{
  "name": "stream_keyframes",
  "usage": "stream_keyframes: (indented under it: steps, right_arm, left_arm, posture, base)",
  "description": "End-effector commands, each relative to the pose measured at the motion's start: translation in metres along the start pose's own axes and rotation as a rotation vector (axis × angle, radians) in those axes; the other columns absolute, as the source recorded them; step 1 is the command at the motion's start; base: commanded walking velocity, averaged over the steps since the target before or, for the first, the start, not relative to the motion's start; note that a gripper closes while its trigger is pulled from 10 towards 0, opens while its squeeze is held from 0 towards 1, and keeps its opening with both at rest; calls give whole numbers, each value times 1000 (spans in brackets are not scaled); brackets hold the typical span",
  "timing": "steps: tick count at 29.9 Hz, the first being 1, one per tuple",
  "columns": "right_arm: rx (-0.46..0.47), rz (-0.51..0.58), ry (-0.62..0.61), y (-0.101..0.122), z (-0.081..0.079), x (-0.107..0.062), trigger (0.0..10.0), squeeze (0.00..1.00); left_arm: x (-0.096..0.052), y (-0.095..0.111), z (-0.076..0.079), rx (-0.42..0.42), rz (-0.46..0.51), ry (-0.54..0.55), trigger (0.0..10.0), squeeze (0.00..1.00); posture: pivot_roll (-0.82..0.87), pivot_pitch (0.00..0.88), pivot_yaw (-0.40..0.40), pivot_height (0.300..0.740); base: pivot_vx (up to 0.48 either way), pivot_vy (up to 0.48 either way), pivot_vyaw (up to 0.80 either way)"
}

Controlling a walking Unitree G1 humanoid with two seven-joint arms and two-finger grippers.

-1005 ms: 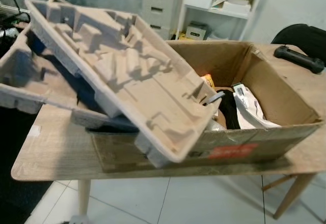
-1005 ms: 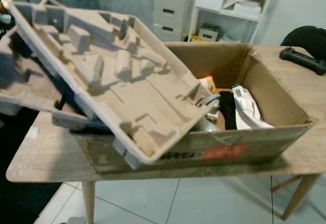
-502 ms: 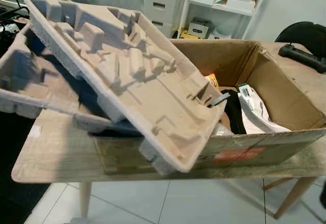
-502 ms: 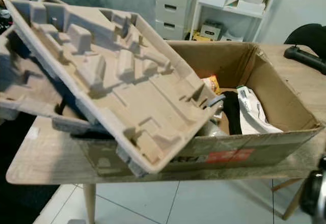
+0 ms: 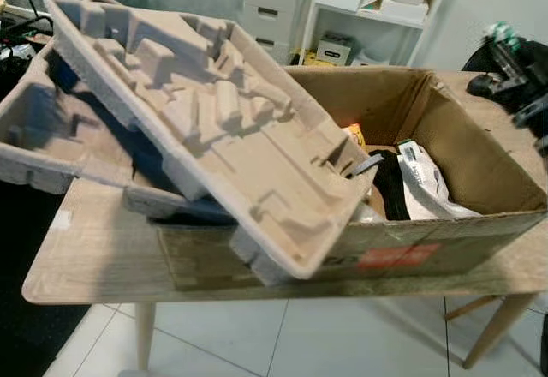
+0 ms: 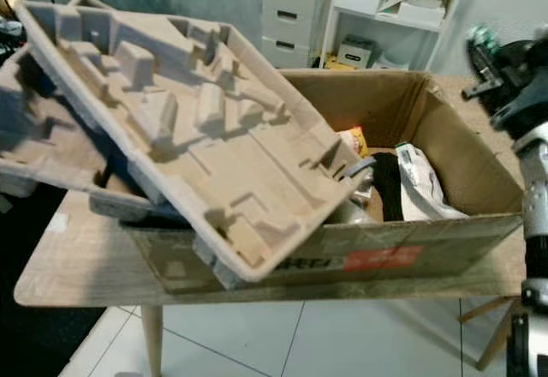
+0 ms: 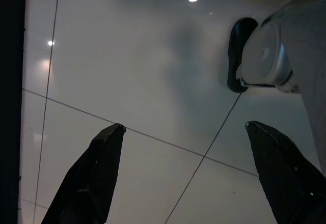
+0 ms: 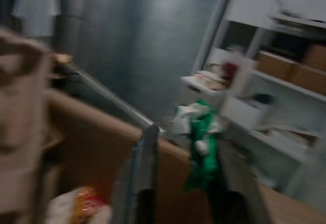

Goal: Picking trash to rubbish bin

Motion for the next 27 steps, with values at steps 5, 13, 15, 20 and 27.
stream_keyframes:
  steps: [5, 13, 15, 20, 27]
  right_arm:
    - [-5, -45, 157, 2, -25, -6, 10000, 722]
    - [15, -115, 193, -5, -31, -14, 10000, 1000]
    - [21, -156, 228, -12, -38, -17, 10000, 1000]
    - [19, -269, 322, -30, -56, -29, 10000, 1000]
    - [-1, -281, 294, -33, -53, -24, 10000, 914]
  left_arm:
    - [-1, -8, 0, 17, -25, -3, 10000, 0]
    - [0, -3, 4, 32, -15, -13, 10000, 0]
    - [0, -1, 5, 36, -12, -15, 10000, 0]
    - [1, 2, 7, 41, -7, -18, 10000, 0]
    - [1, 9, 4, 7, 15, 3, 10000, 0]
  posture:
    - [45, 89, -37, 740]
    - [27, 93, -35, 740]
    - [26, 92, -36, 740]
    - [25, 87, -38, 740]
    - [27, 85, -47, 740]
  base:
    - [0, 0, 0]
    - [0, 0, 0]
    - [0, 0, 0]
    - [0, 0, 0]
    - [0, 0, 0]
Point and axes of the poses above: a point about 5 cm out from each wrist's last joint towards the gripper, its own x axis pointing out of the wrist towards the gripper, its own y axis along the axis of the wrist's last joint, z = x × y, the point moved 6 cm from there along x, pointing out of the wrist towards the gripper, and after that the axes turned 12 degrees about x, right-handed, at the moved point
